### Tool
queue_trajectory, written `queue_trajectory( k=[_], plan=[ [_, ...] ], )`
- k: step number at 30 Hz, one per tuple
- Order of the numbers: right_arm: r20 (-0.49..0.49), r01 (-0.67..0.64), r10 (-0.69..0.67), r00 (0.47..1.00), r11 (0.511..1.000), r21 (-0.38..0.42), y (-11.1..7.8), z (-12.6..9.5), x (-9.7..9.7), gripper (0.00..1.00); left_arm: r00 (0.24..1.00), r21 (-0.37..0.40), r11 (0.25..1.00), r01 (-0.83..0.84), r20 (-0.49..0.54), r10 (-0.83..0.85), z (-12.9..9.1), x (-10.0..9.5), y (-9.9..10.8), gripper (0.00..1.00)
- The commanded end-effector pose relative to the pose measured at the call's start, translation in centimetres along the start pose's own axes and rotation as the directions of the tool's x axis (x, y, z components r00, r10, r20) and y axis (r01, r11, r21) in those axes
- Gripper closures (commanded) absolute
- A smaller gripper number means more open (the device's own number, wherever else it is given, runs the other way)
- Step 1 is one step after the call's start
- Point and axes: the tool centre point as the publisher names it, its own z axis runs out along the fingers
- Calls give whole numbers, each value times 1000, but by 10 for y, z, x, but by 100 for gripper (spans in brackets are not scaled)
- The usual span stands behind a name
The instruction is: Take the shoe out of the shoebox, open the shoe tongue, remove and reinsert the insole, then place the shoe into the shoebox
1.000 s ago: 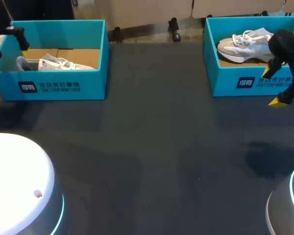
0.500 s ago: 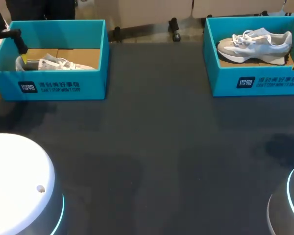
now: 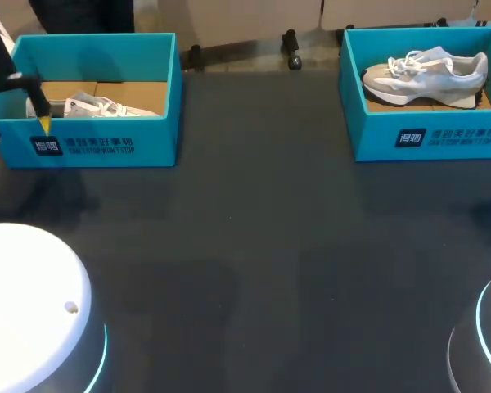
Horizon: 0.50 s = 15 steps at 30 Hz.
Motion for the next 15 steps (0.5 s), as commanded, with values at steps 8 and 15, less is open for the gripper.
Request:
queue_trajectory(
  k=[8,15],
  plan=[
    [97,-244,242,965,970,9,16,-13,-80,0,1000,-17,1000,5,-8,-5,4,-2,-9,0],
    [189,-470,471,862,881,-50,15,-17,-126,0,1000,-17,1000,5,-8,-5,4,-2,-9,0]
  ],
)
